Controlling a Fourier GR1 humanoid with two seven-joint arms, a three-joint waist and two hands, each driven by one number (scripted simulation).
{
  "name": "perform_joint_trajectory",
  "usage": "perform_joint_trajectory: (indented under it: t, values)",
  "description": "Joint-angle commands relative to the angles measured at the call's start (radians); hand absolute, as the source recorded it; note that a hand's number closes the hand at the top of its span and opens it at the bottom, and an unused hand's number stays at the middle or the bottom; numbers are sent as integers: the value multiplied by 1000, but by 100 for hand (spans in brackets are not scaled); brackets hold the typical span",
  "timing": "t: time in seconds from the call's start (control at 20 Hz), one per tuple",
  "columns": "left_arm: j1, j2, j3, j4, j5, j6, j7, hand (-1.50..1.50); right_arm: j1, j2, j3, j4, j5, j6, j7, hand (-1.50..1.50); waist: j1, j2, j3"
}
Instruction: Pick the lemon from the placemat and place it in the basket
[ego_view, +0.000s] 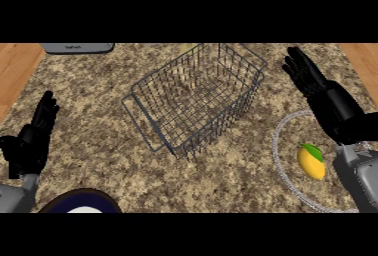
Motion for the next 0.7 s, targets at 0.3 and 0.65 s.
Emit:
perform_joint_trajectory:
  t: [0.3,0.65]
  values:
    - [-50,66,-23,-90,-61,-48,-9,0,123,221,-151,44,-323,14,-198,150,-121,24,12]
    - [-63,72,-66,-193,-119,-88,69,0,386,188,307,-263,74,92,-171,-150,-24,16,-44]
